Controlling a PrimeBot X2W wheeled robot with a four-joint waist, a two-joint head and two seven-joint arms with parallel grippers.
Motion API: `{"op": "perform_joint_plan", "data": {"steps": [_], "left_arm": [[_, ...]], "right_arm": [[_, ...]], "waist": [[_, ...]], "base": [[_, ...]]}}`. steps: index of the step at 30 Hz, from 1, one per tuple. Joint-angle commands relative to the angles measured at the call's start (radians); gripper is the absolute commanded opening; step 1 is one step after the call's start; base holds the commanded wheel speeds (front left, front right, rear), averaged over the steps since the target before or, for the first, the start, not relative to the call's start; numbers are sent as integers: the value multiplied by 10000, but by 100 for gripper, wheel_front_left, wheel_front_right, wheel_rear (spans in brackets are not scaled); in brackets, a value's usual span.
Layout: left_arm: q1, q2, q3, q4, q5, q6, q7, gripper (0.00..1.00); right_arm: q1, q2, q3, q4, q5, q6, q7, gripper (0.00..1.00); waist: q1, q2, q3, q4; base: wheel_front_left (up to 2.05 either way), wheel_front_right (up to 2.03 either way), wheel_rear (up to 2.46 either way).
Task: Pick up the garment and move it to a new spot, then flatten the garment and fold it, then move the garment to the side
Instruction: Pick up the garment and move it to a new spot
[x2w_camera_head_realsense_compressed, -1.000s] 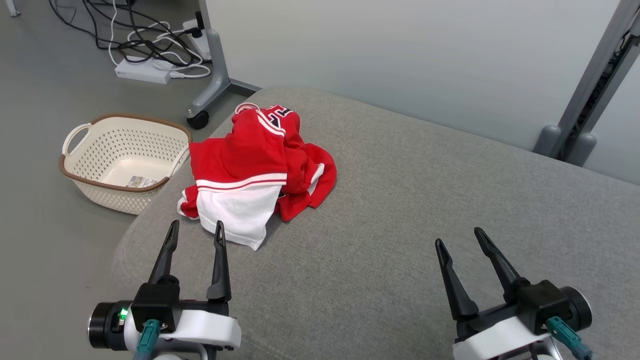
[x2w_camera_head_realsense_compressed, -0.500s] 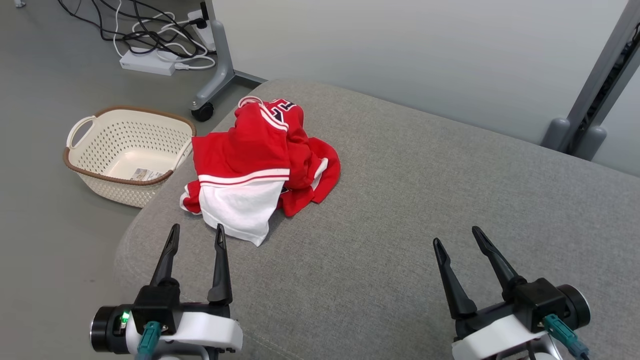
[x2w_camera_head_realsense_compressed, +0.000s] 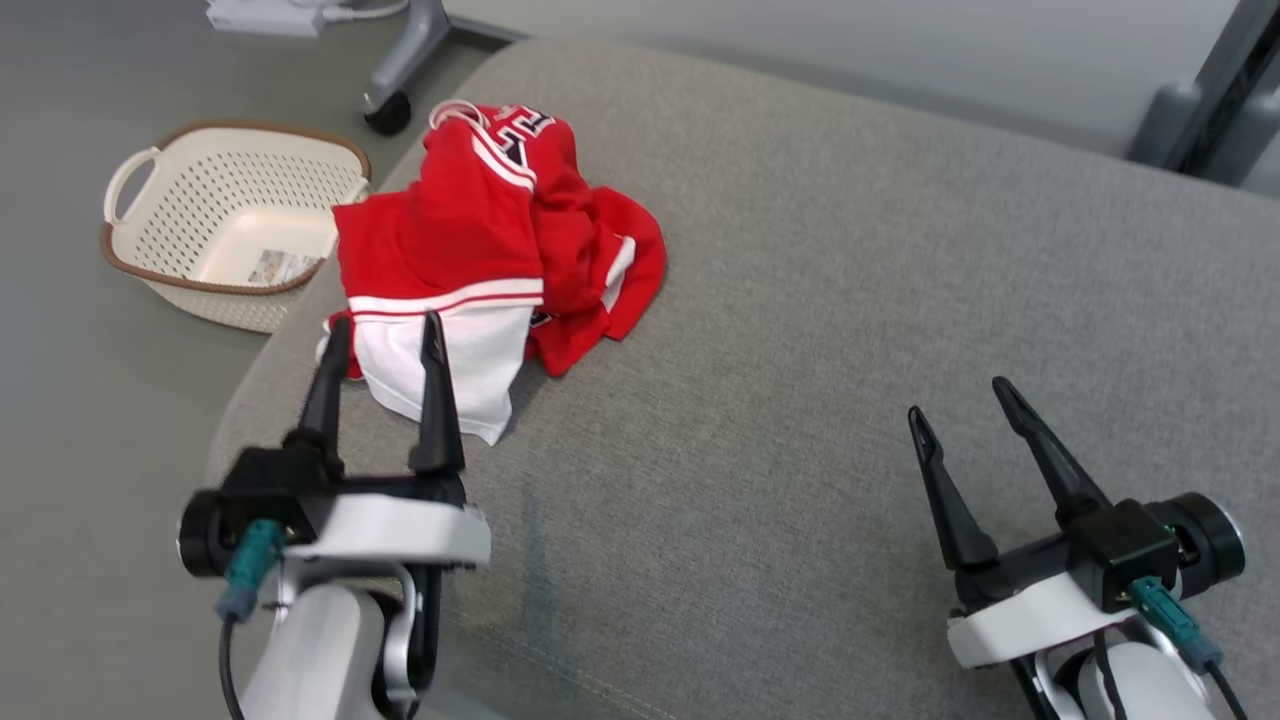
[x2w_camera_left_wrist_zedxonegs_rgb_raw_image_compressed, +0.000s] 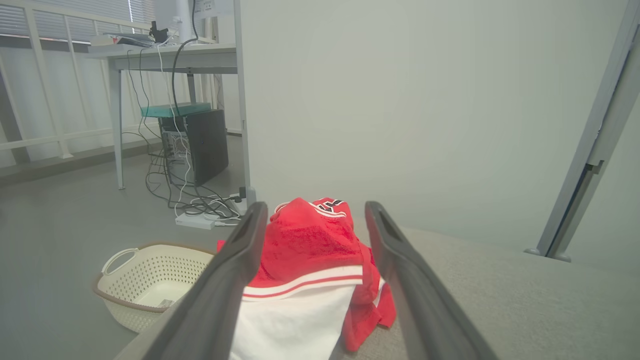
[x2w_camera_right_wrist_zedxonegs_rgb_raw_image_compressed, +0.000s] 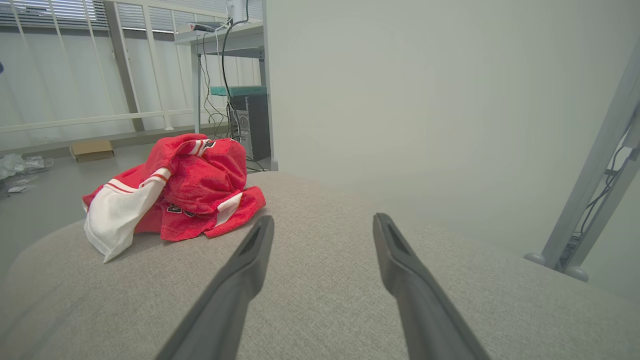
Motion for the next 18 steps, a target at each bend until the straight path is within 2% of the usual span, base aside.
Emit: {"op": "perform_joint_plan", "data": {"steps": [1, 7, 11, 18], "left_arm": [[-534, 36, 143, 103, -128, 64, -7, 100], [-1695, 36, 591, 674, -205, -14, -1, 100], [-2726, 44, 981, 1583, -80, -33, -1, 100], [-4573, 44, 1199, 4275, -538, 128, -3, 100]], "right_arm": [[-232, -195, -19, -19, -104, 16, -44, 100], [-646, -480, 142, -13, -92, 16, -43, 100], [-967, -640, -65, -35, -149, 16, -43, 100], [-1230, -956, -117, 208, -15, 16, -43, 100]], "waist": [[-1, 0, 805, -240], [-1, 0, 1527, -590], [-1, 0, 2006, -861], [-1, 0, 2583, -1118]], "base": [[0, 0, 0], [0, 0, 0], [0, 0, 0], [0, 0, 0]]}}
